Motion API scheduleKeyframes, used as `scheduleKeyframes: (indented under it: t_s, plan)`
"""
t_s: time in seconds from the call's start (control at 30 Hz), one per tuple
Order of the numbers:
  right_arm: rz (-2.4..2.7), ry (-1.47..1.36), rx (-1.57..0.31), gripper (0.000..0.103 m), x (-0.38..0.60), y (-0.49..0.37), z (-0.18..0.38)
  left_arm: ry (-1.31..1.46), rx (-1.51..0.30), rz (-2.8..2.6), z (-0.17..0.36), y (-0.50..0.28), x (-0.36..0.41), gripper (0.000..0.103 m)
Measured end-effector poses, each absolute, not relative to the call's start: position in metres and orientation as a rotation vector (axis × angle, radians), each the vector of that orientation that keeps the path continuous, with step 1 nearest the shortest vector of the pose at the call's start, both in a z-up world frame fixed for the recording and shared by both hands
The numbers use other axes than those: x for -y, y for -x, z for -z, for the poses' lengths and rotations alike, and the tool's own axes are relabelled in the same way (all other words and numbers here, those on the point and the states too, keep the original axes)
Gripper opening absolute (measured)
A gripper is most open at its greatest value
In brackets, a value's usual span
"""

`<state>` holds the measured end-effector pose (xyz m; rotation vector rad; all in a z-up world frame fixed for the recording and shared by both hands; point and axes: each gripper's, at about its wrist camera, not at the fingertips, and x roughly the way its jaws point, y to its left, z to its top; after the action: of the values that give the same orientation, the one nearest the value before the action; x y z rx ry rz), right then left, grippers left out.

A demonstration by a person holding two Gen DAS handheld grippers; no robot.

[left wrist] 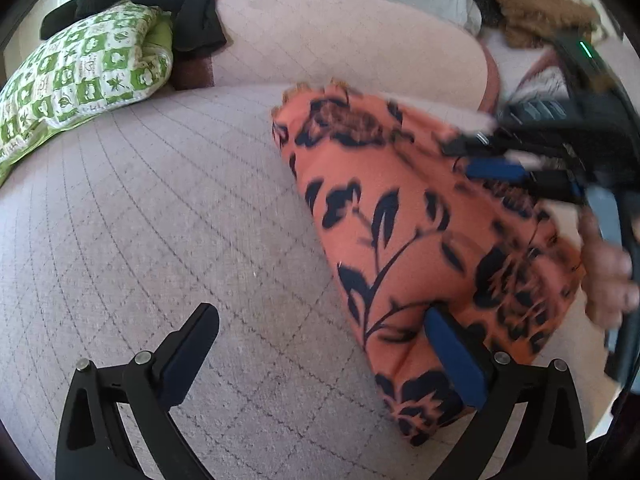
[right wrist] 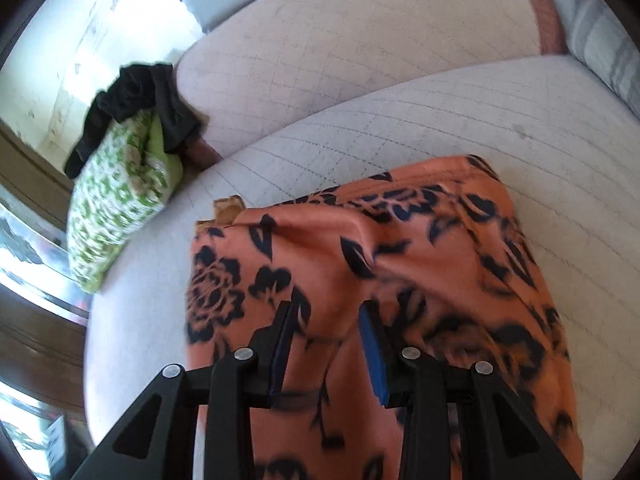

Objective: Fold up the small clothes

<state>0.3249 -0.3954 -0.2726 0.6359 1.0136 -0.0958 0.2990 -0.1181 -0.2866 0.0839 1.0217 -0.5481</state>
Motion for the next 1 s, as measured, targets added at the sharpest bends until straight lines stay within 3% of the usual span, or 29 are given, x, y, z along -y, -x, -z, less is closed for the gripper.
scheduleKeyframes:
  t_s: [0.17,0.27,0.33,0.37,0.63,0.83,0.93,1.0]
  plan:
    - [0.159,-0.633,-0.972,0.037,0.411,-0.279,0.244,-0.025,-0.955,0.586,0.27,-0.298,0.11,0.103]
    - [0.21,-0.638,-0.953,0.039,0.425,-0.251,0.242,-0.133,-1.051,0.608,0.297,-0.297,0.129,0.103]
    - [0.214,-0.721,-1.01,0.055,0.439,-0.245,0.263,-0.156,-1.114,0.604,0.317,-0.298,0.136,0.103]
    - [0.199,-0.789,-1.061,0.057,0.444,-0.244,0.283,-0.121,-1.096,0.6,0.315,-0.299,0.133,0.103]
    - [0.184,-0.684,-1.048,0.061,0.433,-0.254,0.277,-0.101,-1.049,0.625,0.296,-0.307,0.129,0.103]
    - [0.183,-0.709,-0.849,0.061,0.445,-0.249,0.248,-0.083,-1.055,0.62,0.291,-0.307,0.134,0.103]
    - [0.173,-0.784,-1.027,0.062,0.454,-0.266,0.295,-0.107,-1.118,0.634,0.309,-0.309,0.141,0.103]
    - [0.189,-0.77,-1.003,0.062,0.456,-0.271,0.298,-0.119,-1.103,0.633,0.302,-0.308,0.143,0.103]
